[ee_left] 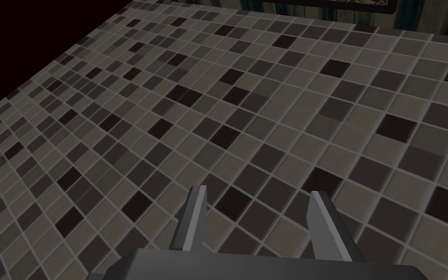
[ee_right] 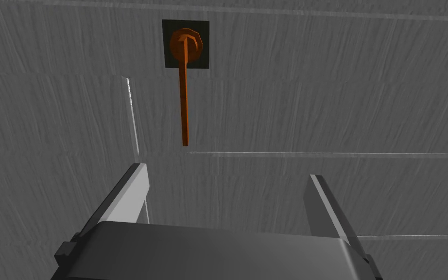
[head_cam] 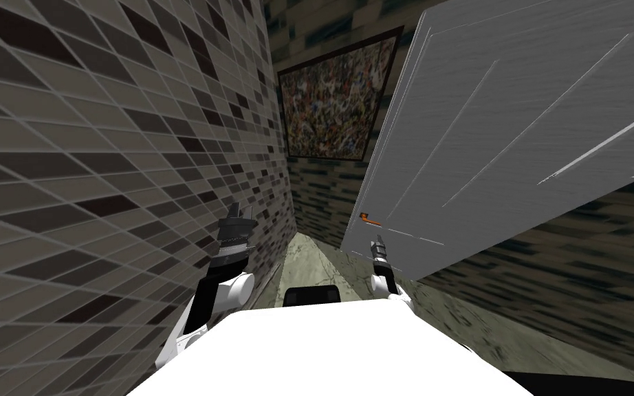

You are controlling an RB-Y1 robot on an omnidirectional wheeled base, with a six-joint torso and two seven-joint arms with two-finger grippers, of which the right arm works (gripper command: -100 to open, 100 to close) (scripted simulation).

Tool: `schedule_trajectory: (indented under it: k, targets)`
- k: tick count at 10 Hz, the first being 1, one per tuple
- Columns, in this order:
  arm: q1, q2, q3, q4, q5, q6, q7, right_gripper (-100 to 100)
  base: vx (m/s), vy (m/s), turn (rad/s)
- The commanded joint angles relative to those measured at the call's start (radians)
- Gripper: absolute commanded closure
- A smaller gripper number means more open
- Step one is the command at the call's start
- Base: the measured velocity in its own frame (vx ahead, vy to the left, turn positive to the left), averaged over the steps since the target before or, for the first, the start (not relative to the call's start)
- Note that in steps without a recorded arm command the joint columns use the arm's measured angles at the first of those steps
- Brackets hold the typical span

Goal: Pull the door open

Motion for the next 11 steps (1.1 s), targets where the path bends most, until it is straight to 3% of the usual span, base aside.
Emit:
schedule_trajectory:
  k: [1, 2, 11]
  targets:
    - [-0.019, -0.01, -0.005, 0.05, -0.006, -0.012, -0.004, -100, 0.079, -0.023, 0.056]
    - [-0.019, -0.01, -0.005, 0.052, -0.006, -0.012, -0.004, -100, 0.053, -0.019, 0.02]
    - [-0.074, -0.031, -0.027, 0.217, -0.031, -0.04, -0.007, -100, 0.056, -0.021, 0.039]
